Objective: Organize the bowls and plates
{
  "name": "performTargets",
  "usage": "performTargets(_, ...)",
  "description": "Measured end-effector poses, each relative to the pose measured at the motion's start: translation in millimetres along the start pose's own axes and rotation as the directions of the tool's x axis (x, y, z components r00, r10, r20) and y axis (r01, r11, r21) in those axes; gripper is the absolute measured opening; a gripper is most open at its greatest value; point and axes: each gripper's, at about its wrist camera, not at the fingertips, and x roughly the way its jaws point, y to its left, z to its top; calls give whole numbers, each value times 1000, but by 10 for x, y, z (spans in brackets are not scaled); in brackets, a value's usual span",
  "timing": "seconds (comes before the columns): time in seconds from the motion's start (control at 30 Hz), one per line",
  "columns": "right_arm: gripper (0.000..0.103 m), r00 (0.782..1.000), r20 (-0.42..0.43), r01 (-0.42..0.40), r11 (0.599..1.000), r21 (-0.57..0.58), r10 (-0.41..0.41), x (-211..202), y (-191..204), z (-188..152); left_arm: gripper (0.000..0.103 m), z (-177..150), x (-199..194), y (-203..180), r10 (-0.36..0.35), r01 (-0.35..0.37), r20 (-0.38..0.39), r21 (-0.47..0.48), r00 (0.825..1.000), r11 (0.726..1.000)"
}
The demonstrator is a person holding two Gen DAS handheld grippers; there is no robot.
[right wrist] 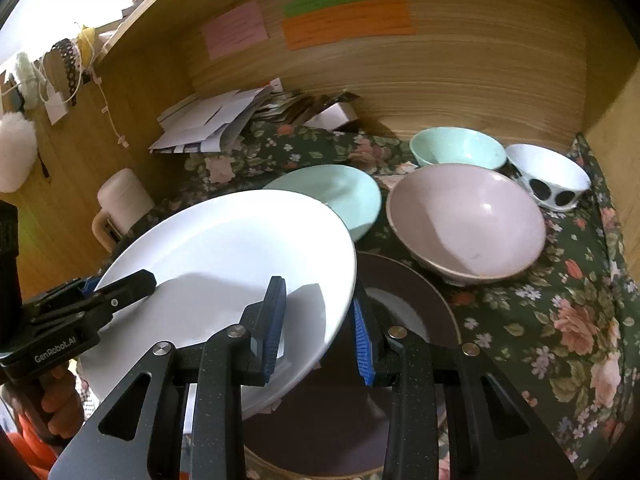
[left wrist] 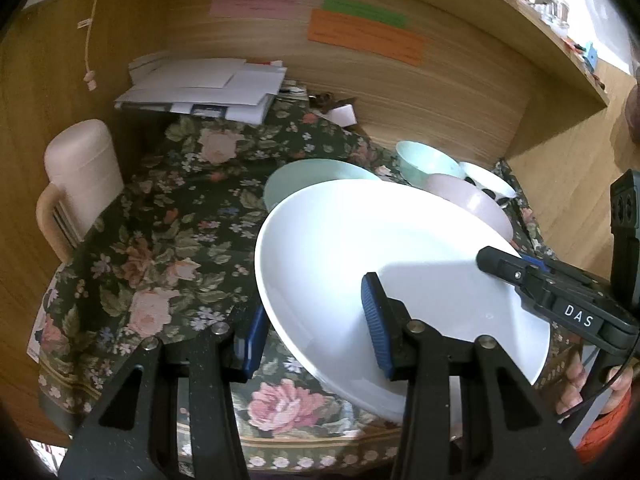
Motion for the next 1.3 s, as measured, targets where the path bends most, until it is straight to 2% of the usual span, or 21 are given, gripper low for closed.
performTargets(0.43, 29, 1000, -21, 7, 999, 47, -6, -54, -242, -184, 43, -120, 153, -219, -16, 17, -48, 15, 999, 1000)
performTargets(0.77, 29, 997, -77, 12, 996, 91, -5, 73, -417, -303, 43, -214, 394, -284, -23, 25, -112, 16, 993, 1000)
performTargets(1.3, 29, 991, -130, 21, 992, 126, -5, 214, -559, -377, 43, -274, 627, -346, -22, 26, -159, 20, 987, 999)
